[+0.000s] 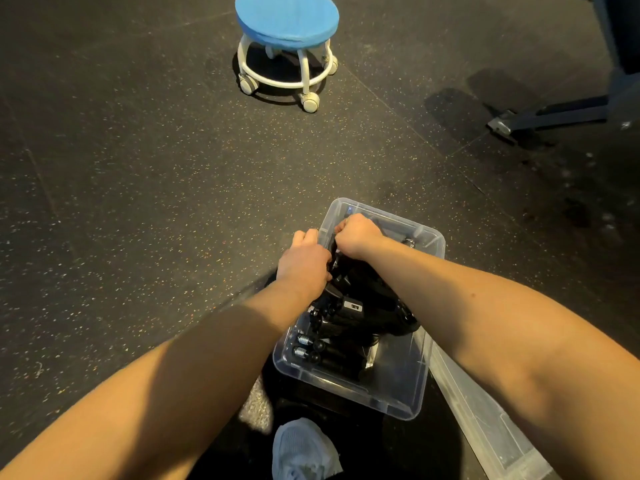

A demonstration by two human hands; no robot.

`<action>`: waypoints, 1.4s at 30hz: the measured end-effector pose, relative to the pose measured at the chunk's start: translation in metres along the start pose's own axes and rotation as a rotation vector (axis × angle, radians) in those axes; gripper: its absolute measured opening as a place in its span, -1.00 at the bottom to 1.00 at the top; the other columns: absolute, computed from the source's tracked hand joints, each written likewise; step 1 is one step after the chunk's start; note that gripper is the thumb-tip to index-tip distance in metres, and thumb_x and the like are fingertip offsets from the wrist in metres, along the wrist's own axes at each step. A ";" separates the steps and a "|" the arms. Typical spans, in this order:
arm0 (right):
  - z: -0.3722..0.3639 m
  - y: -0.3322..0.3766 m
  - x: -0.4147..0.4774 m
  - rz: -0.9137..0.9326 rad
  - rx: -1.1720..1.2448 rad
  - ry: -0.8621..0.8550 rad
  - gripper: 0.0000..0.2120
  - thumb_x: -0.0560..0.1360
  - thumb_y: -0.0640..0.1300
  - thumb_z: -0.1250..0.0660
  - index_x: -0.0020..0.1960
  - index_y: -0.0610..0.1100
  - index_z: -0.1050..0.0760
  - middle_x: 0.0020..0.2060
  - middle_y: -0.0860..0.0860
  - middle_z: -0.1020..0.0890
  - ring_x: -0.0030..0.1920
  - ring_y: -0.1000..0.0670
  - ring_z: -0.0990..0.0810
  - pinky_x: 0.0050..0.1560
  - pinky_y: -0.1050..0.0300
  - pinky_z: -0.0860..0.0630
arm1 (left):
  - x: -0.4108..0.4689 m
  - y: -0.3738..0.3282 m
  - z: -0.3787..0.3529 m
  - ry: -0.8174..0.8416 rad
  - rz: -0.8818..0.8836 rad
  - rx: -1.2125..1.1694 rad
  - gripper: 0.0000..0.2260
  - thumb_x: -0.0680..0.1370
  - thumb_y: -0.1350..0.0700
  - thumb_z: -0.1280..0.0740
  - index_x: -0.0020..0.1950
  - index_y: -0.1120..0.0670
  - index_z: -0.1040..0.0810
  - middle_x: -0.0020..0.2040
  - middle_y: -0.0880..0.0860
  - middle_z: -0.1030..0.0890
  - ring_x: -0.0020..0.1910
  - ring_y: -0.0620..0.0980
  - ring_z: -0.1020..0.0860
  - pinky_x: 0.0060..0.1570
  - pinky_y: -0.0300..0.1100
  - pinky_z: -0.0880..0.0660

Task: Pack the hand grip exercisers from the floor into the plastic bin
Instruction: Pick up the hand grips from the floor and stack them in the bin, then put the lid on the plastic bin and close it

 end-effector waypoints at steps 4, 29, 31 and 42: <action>0.022 0.000 -0.019 0.046 0.097 -0.021 -0.80 0.55 -0.28 -0.25 -0.03 -0.26 -0.66 -0.11 -0.13 -0.69 0.00 -0.14 -0.62 -0.04 0.07 -0.57 | -0.022 0.014 0.018 0.025 -0.011 -0.296 -0.64 0.62 0.12 -0.25 0.39 -0.14 -0.52 0.62 -0.07 -0.06 0.51 0.03 -0.22 0.44 0.04 -0.33; 0.055 -0.129 -0.211 -0.169 0.633 -0.018 -0.91 0.49 -0.29 -0.37 -0.09 -0.26 -0.66 -0.24 -0.13 -0.68 -0.28 -0.01 -0.62 -0.37 0.22 -0.57 | -0.121 -0.120 0.043 0.218 -0.164 -0.514 -0.77 0.57 0.08 -0.35 0.21 0.03 -0.64 -0.02 0.03 -0.68 -0.01 -0.01 -0.62 0.16 -0.07 -0.54; 0.055 -0.141 -0.211 -0.203 0.669 -0.038 -0.87 0.50 -0.28 -0.36 -0.06 -0.27 -0.68 -0.16 -0.21 -0.72 -0.18 -0.09 -0.69 -0.11 0.03 -0.68 | -0.118 -0.134 0.037 0.206 -0.201 -0.512 -0.78 0.58 0.13 -0.33 0.20 0.05 -0.65 -0.03 0.06 -0.68 -0.04 -0.01 -0.62 0.10 -0.08 -0.55; 0.024 -0.260 -0.203 -0.436 0.685 -0.107 -0.89 0.52 -0.39 -0.32 -0.06 -0.39 -0.61 -0.08 -0.38 -0.66 -0.19 -0.17 -0.61 0.02 -0.13 -0.62 | -0.084 -0.209 -0.048 0.310 -0.139 -0.259 -0.81 0.52 0.15 -0.23 0.05 0.06 -0.60 0.04 0.07 -0.63 0.03 0.11 -0.59 0.11 -0.02 -0.57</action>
Point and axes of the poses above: each hand's wrist, its own x-axis towards the middle knuckle, its own z-axis out of the back of the hand, y = z × x, the point moved 1 cm from there along x, towards the middle knuckle
